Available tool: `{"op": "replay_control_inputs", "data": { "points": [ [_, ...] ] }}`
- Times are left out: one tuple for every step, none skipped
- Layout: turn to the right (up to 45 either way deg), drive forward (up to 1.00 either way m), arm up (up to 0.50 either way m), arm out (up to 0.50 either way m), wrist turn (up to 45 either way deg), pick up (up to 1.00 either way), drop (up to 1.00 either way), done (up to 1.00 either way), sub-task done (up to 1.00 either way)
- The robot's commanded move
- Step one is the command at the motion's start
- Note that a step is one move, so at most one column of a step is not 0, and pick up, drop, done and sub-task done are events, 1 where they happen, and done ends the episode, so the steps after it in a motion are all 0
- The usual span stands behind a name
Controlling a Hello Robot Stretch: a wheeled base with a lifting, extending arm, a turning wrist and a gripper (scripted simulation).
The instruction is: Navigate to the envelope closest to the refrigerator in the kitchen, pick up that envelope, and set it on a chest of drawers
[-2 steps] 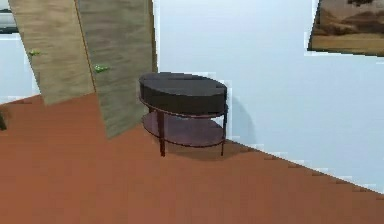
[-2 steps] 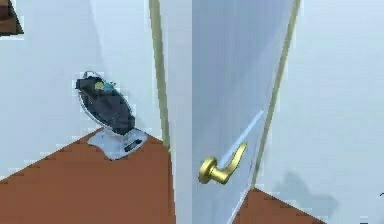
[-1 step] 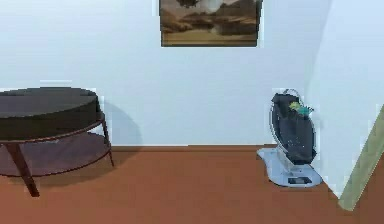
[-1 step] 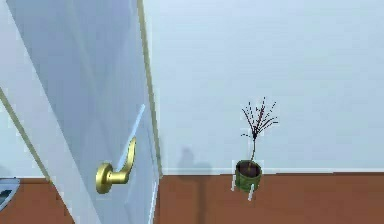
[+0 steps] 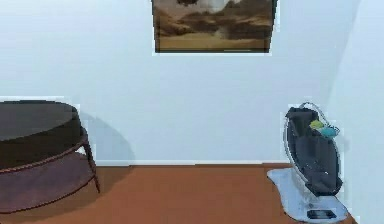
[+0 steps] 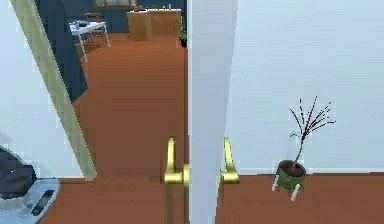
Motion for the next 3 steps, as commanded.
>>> {"op": "replay_control_inputs", "data": {
  "points": [
    [39.0, 0.00, 0.00, 0.00, 0.0, 0.00, 0.00, 0.00, 0.00],
    [3.0, 0.00, 0.00, 0.00, 0.0, 0.00, 0.00, 0.00, 0.00],
    [0.0, 0.45, 0.00, 0.00, 0.0, 0.00, 0.00, 0.00, 0.00]
  ]
}}
